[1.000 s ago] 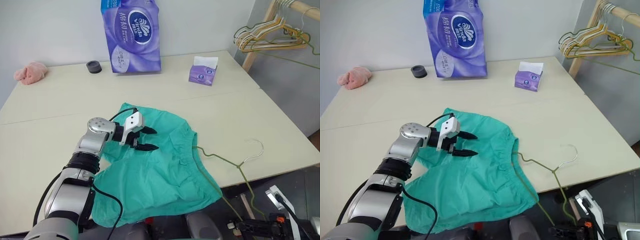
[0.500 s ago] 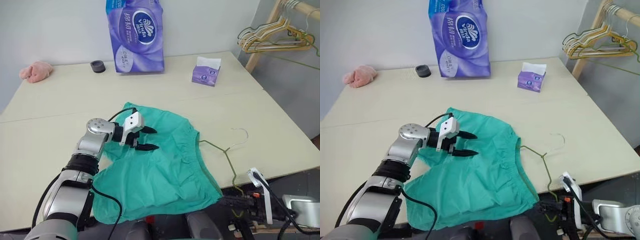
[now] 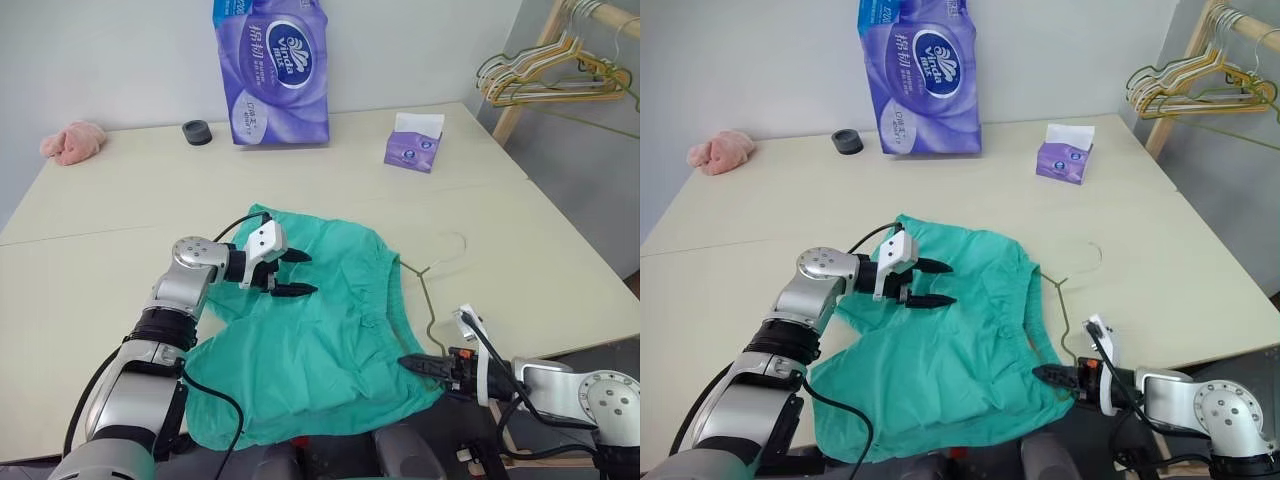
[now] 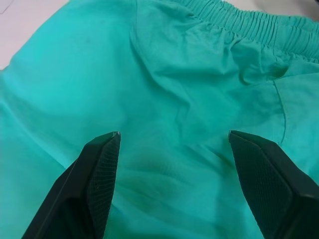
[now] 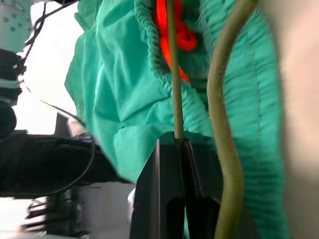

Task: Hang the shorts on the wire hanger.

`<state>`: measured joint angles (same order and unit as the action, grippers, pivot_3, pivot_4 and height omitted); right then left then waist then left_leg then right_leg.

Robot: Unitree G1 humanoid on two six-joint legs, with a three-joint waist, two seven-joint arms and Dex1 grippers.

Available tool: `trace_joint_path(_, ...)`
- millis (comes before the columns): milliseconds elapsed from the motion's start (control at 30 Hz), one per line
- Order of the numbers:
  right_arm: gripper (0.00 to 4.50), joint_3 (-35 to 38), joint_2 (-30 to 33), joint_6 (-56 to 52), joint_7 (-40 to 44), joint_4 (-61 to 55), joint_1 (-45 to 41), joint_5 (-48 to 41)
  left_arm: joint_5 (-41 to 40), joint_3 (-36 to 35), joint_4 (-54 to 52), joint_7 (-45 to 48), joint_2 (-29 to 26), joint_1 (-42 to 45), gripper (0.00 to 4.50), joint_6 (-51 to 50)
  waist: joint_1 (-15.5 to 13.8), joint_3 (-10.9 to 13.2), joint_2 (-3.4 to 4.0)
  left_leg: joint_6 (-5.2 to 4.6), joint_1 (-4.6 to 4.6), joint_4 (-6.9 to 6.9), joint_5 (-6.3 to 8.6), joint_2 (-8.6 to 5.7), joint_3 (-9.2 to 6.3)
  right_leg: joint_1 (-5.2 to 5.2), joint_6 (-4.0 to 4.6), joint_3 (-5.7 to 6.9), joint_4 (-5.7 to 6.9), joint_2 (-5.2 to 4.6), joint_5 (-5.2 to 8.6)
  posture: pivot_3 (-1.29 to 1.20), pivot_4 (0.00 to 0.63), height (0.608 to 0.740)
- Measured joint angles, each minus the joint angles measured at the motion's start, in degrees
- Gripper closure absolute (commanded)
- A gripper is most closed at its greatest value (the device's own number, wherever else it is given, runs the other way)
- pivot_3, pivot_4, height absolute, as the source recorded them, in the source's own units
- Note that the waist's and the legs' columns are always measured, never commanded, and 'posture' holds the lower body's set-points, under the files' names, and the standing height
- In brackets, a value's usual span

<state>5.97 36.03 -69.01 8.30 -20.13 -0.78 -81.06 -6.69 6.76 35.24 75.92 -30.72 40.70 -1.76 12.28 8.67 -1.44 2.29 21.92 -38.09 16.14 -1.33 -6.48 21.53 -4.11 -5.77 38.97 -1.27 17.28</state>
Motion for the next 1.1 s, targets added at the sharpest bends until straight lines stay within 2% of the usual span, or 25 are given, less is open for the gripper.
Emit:
trace_joint_path(133, 4.5, 0.0, 6.9, 1.1, 3.1, -4.3, -2.2, 6.6, -0.2, -2.0, 4.7, -1.7, -1.0, 3.8, 0.85, -0.3, -0.1, 0.0, 0.02, 0.0, 0.07, -0.01, 0.0, -0.03, -0.03, 0.05, -0.01, 0.07, 0.0, 0.02, 0.0, -0.29, 0.115, 0.74)
trace_joint_path(233, 4.5, 1.2, 13.3, 1.3, 6.8, -8.3, -3.6, 9.7, -1.2, -5.2, 10.9, -4.0, -2.2, 10.6, 0.85, -1.0, 0.1, 0.0, -0.01, 0.0, 0.27, -0.06, -0.01, -0.01, -0.08, 0.19, -0.02, 0.14, 0.0, 0.03, 0.0, -0.3, 0.114, 0.74)
trace_joint_path(333, 4.5, 1.9, 15.7, 1.4, 9.8, -10.3, -4.3, 11.1, -2.3, -7.7, 14.2, -4.3, -2.8, 16.2, 0.85, -1.5, 0.3, 0.0, 0.01, 0.0, 0.29, -0.02, 0.0, -0.02, -0.06, 0.19, -0.02, 0.15, -0.04, 0.01, 0.0, -0.3, 0.114, 0.74)
trace_joint_path(467, 4.5, 1.5, 18.7, 2.0, 13.3, -11.3, -6.3, 15.0, -3.2, -8.3, 17.2, -1.7, -1.9, 19.5, 0.07, -4.4, 0.5, 0.0, 0.02, 0.0, 0.52, -0.13, -0.01, -0.05, -0.04, 0.4, -0.01, 0.12, 0.02, -0.01, -0.01, -0.32, 0.108, 0.74)
trace_joint_path(533, 4.5, 0.4, 18.8, 2.5, 14.5, -11.4, -9.2, 17.0, -4.0, -7.9, 17.2, 2.7, -1.3, 21.4, 0.03, -7.0, 0.9, 0.0, 0.02, 0.0, 0.76, -0.29, -0.01, -0.04, -0.07, 0.6, -0.01, 0.15, 0.1, 0.01, -0.05, -0.32, 0.107, 0.74)
trace_joint_path(633, 4.5, -4.2, 20.1, 4.4, 17.8, -12.8, -11.7, 22.2, -4.2, -5.5, 16.7, 10.8, -1.9, 24.9, 0.03, -9.1, 1.6, 0.0, 0.03, 0.0, 0.85, -0.3, -0.01, -0.05, -0.1, 0.66, -0.01, 0.21, 0.11, 0.02, -0.05, -0.33, 0.106, 0.74)
trace_joint_path(733, 4.5, -8.7, 21.7, 6.2, 20.7, -13.4, -13.6, 28.0, -3.3, -1.6, 17.5, 15.2, -3.7, 28.3, 0.03, -6.8, 2.4, 0.0, 0.03, 0.0, 0.87, -0.3, -0.01, -0.05, -0.08, 0.7, -0.01, 0.17, 0.07, 0.0, -0.05, -0.32, 0.104, 0.74)
trace_joint_path(933, 4.5, -14.1, 24.3, 9.8, 26.2, -13.5, -15.8, 37.1, -2.2, 7.5, 19.8, 16.2, -5.3, 33.2, 0.03, 4.7, 3.1, 0.0, 0.07, 0.0, 0.86, -0.3, -0.01, -0.05, -0.11, 0.71, -0.01, 0.15, 0.1, -0.03, -0.05, -0.32, 0.097, 0.74)
trace_joint_path(1100, 4.5, -18.1, 24.7, 11.9, 30.0, -13.2, -18.7, 43.5, -6.4, 21.3, 18.3, 16.2, -7.8, 32.3, 0.03, 11.5, 3.6, 0.0, 0.12, 0.0, 0.87, -0.33, -0.01, -0.05, -0.07, 0.73, -0.01, 0.09, 0.13, -0.06, -0.05, -0.32, 0.094, 0.74)
